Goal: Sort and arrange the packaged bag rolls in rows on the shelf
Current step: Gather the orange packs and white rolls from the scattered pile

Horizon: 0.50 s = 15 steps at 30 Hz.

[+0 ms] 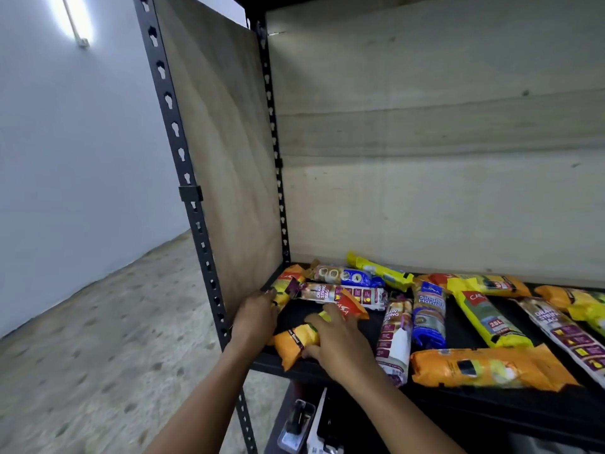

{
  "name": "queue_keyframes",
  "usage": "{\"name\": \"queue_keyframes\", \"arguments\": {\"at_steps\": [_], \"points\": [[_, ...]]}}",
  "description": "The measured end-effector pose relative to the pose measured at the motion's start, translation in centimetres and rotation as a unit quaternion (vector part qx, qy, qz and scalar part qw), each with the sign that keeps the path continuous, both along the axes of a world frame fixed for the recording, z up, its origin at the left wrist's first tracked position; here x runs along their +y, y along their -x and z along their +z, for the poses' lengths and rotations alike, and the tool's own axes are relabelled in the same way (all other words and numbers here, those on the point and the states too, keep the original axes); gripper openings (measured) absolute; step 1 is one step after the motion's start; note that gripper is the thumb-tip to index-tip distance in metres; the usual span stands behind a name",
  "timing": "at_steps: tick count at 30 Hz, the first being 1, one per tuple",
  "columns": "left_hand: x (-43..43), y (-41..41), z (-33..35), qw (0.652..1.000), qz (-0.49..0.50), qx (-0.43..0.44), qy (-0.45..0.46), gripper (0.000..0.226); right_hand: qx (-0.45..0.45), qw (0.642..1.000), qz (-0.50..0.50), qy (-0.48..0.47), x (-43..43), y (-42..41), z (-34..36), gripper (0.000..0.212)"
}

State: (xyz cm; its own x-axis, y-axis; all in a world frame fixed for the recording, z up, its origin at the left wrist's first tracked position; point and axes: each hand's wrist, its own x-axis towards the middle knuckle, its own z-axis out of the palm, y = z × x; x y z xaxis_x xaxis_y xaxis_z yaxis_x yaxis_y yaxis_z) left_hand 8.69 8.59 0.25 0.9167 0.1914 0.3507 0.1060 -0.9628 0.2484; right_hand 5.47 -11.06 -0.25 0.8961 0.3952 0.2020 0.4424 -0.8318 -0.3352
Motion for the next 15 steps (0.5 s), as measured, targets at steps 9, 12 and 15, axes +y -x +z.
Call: {"name": "queue_keyframes", "arguments": {"at_steps": [9,12,15], "points": [[-0.4,6.1,-1.3,0.997,0.039,-0.066,-0.022,0.018,0.075,0.987,0.132,-0.053,-0.5,-1.5,0.4,0.053],[-0.2,7.2,-2.1,0.995,0.047,-0.084,-0.002,0.016,0.089,0.982,0.156,-0.063,0.6,-2.1,0.4,0.05],[0.1,7.6,-2.6,0.994,0.055,-0.095,0.016,0.019,0.105,0.977,0.168,-0.076,1.3,-2.8,0.1,0.049]]}}
